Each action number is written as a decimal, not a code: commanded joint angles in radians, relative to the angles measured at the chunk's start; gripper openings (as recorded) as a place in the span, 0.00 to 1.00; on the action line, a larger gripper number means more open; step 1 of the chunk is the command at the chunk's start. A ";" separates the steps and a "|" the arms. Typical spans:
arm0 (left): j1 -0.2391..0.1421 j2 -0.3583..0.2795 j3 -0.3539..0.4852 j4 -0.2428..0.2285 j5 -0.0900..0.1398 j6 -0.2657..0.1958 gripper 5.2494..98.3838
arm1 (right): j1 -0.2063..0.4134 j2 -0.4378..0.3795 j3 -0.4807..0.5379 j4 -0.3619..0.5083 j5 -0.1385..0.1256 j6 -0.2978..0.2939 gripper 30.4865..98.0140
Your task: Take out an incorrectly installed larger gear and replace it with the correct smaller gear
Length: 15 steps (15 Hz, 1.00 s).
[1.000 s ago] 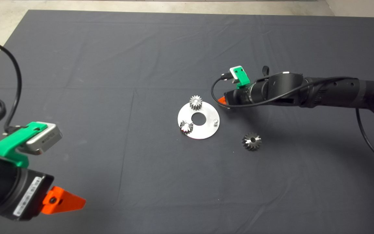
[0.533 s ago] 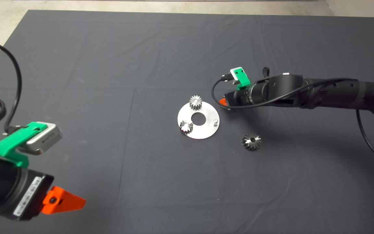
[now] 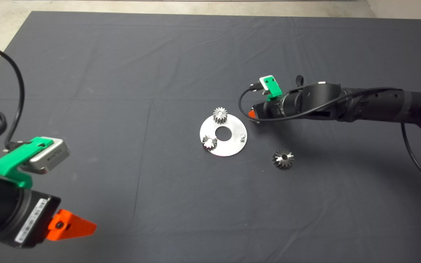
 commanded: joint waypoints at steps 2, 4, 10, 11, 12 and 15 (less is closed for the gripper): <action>-0.011 0.001 0.002 -0.019 0.001 -0.002 1.00 | 0.012 -0.003 -0.004 -0.023 -0.004 0.000 0.30; -0.011 -0.002 0.003 -0.019 0.001 -0.002 1.00 | 0.012 -0.002 -0.004 -0.023 -0.002 -0.003 0.27; -0.011 -0.023 0.003 -0.019 0.000 0.001 1.00 | 0.013 0.001 -0.012 -0.023 0.011 -0.002 0.20; -0.011 -0.026 0.003 -0.019 0.001 0.001 1.00 | 0.013 0.001 -0.013 -0.023 0.013 -0.003 0.20; -0.011 -0.034 0.003 -0.019 0.001 0.001 1.00 | 0.013 0.001 -0.013 -0.023 0.013 -0.003 0.19; -0.010 -0.051 -0.001 -0.019 0.003 -0.001 1.00 | 0.018 -0.004 -0.006 -0.023 0.013 -0.006 0.17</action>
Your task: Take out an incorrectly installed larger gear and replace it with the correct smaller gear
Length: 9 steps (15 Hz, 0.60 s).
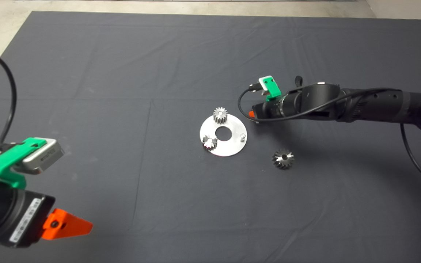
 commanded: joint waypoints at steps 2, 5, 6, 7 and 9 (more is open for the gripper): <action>-0.010 -0.008 0.000 -0.019 0.003 -0.001 1.00 | 0.026 -0.012 0.006 -0.017 -0.002 -0.004 0.17; -0.009 -0.007 -0.004 -0.019 0.003 0.000 1.00 | 0.044 -0.017 0.040 -0.014 -0.006 -0.006 0.15; -0.009 -0.003 -0.004 -0.019 0.003 0.000 1.00 | 0.059 -0.020 0.042 -0.013 -0.006 -0.006 0.15; -0.009 0.004 -0.004 -0.019 0.004 0.000 1.00 | 0.070 -0.030 0.054 -0.011 -0.008 -0.006 0.14; -0.009 0.036 -0.020 -0.019 0.009 -0.004 1.00 | 0.126 -0.058 0.119 0.032 -0.011 -0.019 0.14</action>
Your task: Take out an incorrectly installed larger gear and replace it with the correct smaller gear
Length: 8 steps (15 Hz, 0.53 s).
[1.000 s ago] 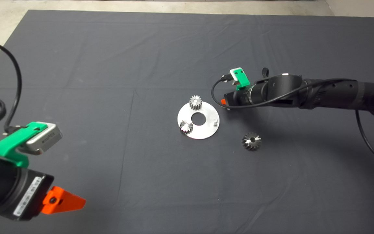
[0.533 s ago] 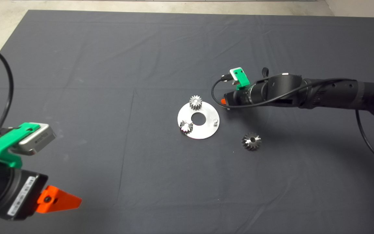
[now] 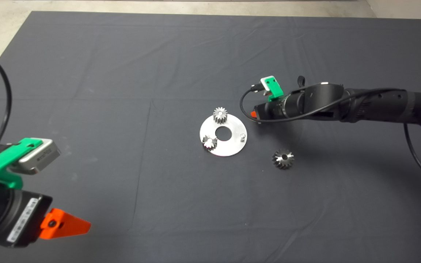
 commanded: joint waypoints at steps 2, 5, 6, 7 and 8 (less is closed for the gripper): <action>-0.010 0.073 -0.034 -0.022 0.012 -0.012 1.00 | 0.123 -0.037 0.109 0.124 0.002 -0.102 0.14; -0.010 0.072 -0.034 -0.023 0.015 -0.013 1.00 | 0.136 -0.084 0.208 0.203 -0.012 -0.133 0.13; -0.010 0.073 -0.034 -0.023 0.015 -0.012 1.00 | 0.143 -0.107 0.235 0.233 -0.014 -0.133 0.13; -0.009 0.078 -0.034 -0.023 0.015 -0.013 1.00 | 0.143 -0.112 0.242 0.257 -0.014 -0.135 0.13; -0.009 0.091 -0.036 -0.023 0.016 -0.013 1.00 | 0.143 -0.112 0.243 0.272 -0.015 -0.138 0.13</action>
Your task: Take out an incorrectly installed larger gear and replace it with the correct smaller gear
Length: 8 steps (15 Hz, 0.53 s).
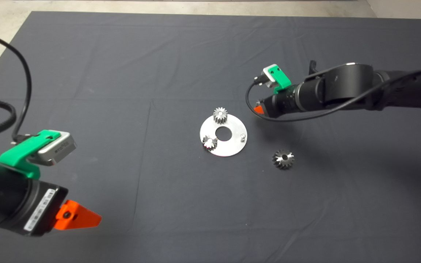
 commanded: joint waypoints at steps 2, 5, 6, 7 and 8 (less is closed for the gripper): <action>-0.011 0.054 -0.004 -0.022 0.007 -0.005 1.00 | 0.048 -0.027 0.054 0.096 -0.021 -0.017 0.13; -0.011 0.059 -0.002 -0.022 0.008 -0.005 1.00 | 0.048 -0.038 0.167 0.093 -0.091 -0.021 0.13; -0.011 0.059 -0.004 -0.022 0.008 -0.005 1.00 | 0.048 -0.039 0.192 0.093 -0.098 -0.020 0.13; -0.011 0.059 -0.004 -0.022 0.008 -0.005 1.00 | 0.048 -0.039 0.210 0.091 -0.101 -0.016 0.13; -0.011 0.059 -0.004 -0.022 0.009 -0.005 1.00 | 0.048 -0.039 0.222 0.091 -0.108 -0.016 0.13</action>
